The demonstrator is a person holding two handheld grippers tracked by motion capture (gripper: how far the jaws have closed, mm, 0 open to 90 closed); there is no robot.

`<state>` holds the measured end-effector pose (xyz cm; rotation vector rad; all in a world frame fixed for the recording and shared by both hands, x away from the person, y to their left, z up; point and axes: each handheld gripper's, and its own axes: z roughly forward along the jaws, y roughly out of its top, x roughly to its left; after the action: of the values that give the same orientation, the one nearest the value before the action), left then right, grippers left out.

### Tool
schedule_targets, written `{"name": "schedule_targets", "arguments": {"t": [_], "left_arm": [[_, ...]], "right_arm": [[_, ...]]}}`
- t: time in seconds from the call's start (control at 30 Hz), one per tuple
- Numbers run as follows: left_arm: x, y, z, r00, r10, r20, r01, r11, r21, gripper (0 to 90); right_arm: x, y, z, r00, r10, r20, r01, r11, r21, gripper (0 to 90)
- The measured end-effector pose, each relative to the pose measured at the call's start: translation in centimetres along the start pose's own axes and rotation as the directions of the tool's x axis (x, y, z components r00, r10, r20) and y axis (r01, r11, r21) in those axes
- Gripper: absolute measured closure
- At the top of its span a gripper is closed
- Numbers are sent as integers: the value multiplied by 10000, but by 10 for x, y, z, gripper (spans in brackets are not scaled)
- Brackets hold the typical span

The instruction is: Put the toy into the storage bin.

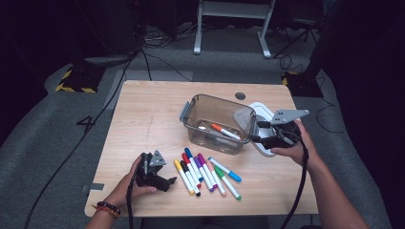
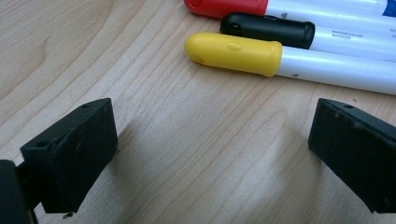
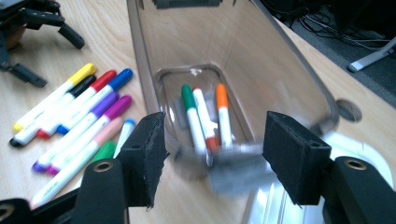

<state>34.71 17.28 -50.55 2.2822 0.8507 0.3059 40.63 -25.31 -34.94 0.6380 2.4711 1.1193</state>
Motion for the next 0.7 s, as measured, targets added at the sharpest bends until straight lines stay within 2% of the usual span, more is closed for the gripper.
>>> {"name": "schedule_targets", "arguments": {"t": [0.1, 0.27, 0.43, 0.57, 0.63, 0.7], "left_arm": [[0, 0, 0, 10000, 4, -2, -4, 10000, 2, 16], [0, 0, 0, 10000, -15, -20, 15, 10000, 3, 16], [0, 0, 0, 10000, -3, -59, 3, 10000, 10, 16], [-1, 0, 0, 10000, -59, -43, 59, 10000, -1, 16], [-1, 0, 0, 10000, -47, -37, 47, 10000, 9, 16], [-1, 0, 0, 10000, -57, -29, 57, 10000, -1, 16]], "right_arm": [[3, -17, -11, 9998, 33, 196, -33, 10000, -6, 396], [13, -47, -15, 9998, 195, 19, -195, 9998, -90, 390], [24, -74, -5, 9993, 328, -192, -326, 9994, 103, 392], [33, -88, 8, 9971, 537, -536, -524, 9983, 246, 394], [38, -93, 15, 9973, 429, -599, -402, 9982, 450, 394], [43, -96, 21, 9956, 538, -761, -505, 9977, 449, 397]]}}
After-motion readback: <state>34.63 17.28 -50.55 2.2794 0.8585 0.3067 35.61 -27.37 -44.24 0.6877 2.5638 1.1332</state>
